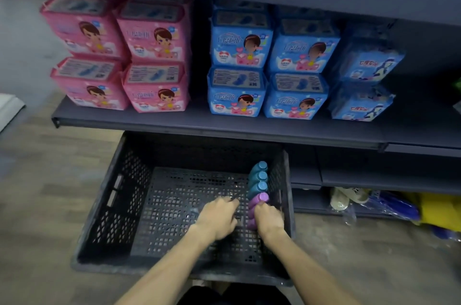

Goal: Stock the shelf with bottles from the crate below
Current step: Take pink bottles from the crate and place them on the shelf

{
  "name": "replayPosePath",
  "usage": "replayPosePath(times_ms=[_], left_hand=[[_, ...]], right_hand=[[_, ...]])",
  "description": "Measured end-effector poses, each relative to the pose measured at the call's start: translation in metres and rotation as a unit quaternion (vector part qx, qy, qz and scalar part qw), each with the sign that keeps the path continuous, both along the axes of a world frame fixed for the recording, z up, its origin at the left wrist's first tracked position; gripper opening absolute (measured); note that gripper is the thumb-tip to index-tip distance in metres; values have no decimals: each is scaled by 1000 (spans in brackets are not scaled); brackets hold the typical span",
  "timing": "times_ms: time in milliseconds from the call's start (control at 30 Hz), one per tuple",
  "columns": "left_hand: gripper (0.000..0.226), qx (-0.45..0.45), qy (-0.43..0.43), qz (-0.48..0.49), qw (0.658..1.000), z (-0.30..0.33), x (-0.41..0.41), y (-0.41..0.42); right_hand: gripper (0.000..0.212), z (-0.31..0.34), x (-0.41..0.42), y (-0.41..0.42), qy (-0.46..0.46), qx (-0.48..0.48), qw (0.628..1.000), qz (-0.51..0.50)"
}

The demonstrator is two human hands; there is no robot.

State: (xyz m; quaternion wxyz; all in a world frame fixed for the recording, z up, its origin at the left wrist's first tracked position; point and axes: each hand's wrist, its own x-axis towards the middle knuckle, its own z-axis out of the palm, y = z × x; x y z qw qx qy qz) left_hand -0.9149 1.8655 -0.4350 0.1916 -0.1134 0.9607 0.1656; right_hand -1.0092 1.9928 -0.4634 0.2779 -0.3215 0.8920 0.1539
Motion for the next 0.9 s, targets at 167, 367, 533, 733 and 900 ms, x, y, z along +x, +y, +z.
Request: replayPosePath(times_ms=[167, 367, 533, 733, 900], left_hand=[[31, 2, 7, 5, 1000, -4, -3, 2], [34, 13, -4, 15, 1000, -14, -5, 8], [33, 29, -23, 34, 999, -23, -2, 14], [33, 44, -49, 50, 997, -29, 8, 23], [33, 54, -64, 71, 994, -35, 20, 26]], right_hand=[[34, -6, -2, 1, 15, -14, 1000, 7], [35, -17, 3, 8, -2, 3, 1000, 30], [32, -29, 6, 12, -22, 7, 999, 49], [35, -41, 0, 9, -62, 16, 997, 32], [33, -50, 11, 1, -68, -7, 997, 23]])
